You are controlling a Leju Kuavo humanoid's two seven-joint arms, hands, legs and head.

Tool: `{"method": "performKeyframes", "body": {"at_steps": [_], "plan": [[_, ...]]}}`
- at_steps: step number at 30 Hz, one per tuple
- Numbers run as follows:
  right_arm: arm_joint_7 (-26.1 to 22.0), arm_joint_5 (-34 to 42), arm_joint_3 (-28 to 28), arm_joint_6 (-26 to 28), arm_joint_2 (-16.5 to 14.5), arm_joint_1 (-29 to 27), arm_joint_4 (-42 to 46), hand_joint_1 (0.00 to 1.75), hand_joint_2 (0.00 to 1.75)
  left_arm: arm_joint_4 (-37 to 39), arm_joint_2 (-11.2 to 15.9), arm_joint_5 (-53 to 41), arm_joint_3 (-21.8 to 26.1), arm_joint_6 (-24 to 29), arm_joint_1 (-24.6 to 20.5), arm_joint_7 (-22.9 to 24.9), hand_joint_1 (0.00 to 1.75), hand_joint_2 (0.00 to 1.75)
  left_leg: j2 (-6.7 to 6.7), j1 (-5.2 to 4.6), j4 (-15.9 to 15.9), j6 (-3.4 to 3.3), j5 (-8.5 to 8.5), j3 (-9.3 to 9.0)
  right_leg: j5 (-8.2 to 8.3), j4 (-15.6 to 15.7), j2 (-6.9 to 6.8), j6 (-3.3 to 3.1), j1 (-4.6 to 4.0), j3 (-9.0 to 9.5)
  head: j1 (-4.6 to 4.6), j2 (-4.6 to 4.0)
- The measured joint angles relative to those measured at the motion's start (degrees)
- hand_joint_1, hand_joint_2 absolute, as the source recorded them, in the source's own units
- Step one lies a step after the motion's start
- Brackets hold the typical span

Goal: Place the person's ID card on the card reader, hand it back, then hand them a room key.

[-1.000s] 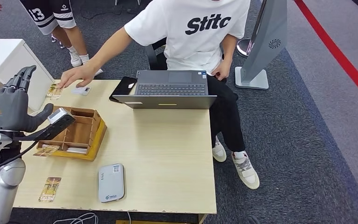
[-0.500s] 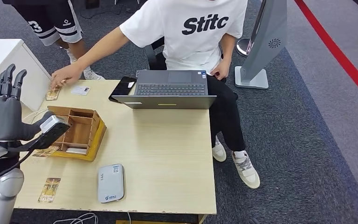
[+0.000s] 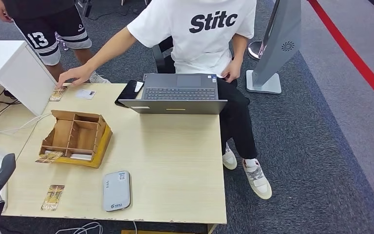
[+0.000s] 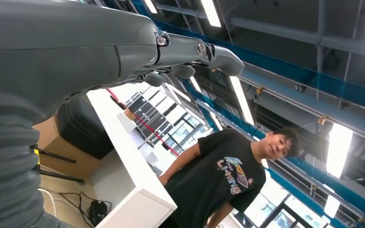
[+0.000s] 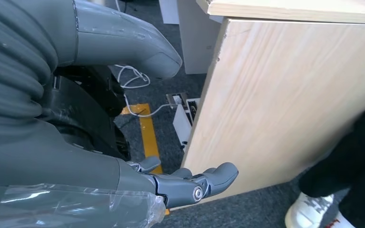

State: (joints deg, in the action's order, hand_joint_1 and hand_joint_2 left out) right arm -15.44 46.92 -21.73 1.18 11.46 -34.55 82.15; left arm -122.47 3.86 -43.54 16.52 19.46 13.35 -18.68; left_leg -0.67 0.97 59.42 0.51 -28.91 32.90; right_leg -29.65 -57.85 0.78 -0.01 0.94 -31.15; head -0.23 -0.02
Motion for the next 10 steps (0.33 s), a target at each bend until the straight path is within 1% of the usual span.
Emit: {"method": "performKeyframes", "body": {"at_steps": [1,2,3,4,5,6,7,8,9,10], "plan": [[0.1,-0.1,0.4,-0.1,-0.2,-0.1,0.1,0.00,1.75,-0.3,-0.4,0.0,0.3,0.0,0.1,0.0,0.01,1.75,0.00,0.00,0.0,0.00,0.02,-0.02,0.01,0.0,0.00,-0.01,0.00,0.04,0.01,0.00],[0.1,0.1,0.8,0.0,-0.4,-0.2,0.2,0.00,1.75,-0.6,-0.7,0.1,0.6,0.1,0.2,0.1,0.15,1.75,0.00,0.00,0.0,0.01,0.04,-0.03,0.02,0.0,0.00,-0.01,0.00,0.06,0.00,0.00],[0.1,0.7,1.2,0.1,-0.9,-0.4,0.3,0.00,1.75,-0.9,-1.2,0.4,0.9,0.8,0.3,0.5,0.43,1.75,0.00,0.00,0.0,0.01,0.05,-0.04,0.02,0.0,-0.01,-0.01,0.00,0.09,0.02,0.00],[0.7,1.4,2.0,0.0,-1.8,-0.8,0.7,0.06,1.75,-1.2,-2.4,1.4,1.7,2.1,0.7,0.7,0.86,1.75,-0.01,-0.01,0.0,0.01,0.06,-0.03,0.02,0.0,-0.01,-0.01,0.00,0.14,0.02,0.00],[2.2,1.3,3.6,-0.3,-3.6,-1.5,1.4,0.49,1.75,-1.7,-4.1,3.8,3.2,3.9,1.6,0.5,1.29,1.75,-0.01,-0.02,0.0,0.02,0.03,-0.05,0.01,0.0,0.01,-0.01,0.00,0.19,0.09,0.00],[5.1,0.0,6.3,-0.8,-6.4,-2.5,2.7,0.93,1.75,-2.3,-6.6,7.8,5.6,6.4,3.3,-0.3,1.58,1.75,0.05,-0.03,0.0,0.04,-0.03,-0.11,-0.02,0.0,0.09,-0.04,0.01,0.22,0.18,0.00],[8.9,-2.5,9.9,-1.0,-9.7,-3.6,4.3,1.37,1.75,-2.7,-9.3,12.8,8.5,9.1,5.9,-1.4,1.75,1.75,0.15,-0.04,0.0,0.06,-0.13,-0.20,-0.08,0.0,0.22,-0.07,0.02,0.24,0.19,0.00],[12.7,-5.2,14.1,-0.2,-13.4,-4.8,5.9,1.75,1.75,-2.9,-11.9,18.4,11.4,12.2,8.8,-1.8,1.75,1.75,0.27,-0.04,0.0,0.07,-0.25,-0.32,-0.16,0.0,0.34,-0.07,0.04,0.22,0.16,0.00],[15.7,-7.4,18.1,1.8,-16.7,-5.9,7.2,1.75,1.75,-2.6,-14.1,23.6,14.0,15.2,11.5,-1.1,1.75,1.75,0.31,-0.04,0.0,0.05,-0.35,-0.39,-0.28,0.0,0.39,-0.06,0.05,0.21,-0.05,0.00],[17.1,-8.3,20.1,3.1,-18.3,-6.4,7.7,1.75,1.75,-2.5,-15.1,26.0,15.2,16.7,12.9,-0.6,1.75,1.75,0.34,-0.04,0.0,0.04,-0.41,-0.42,-0.33,0.0,0.40,-0.05,0.06,0.20,-0.19,0.00]]}}
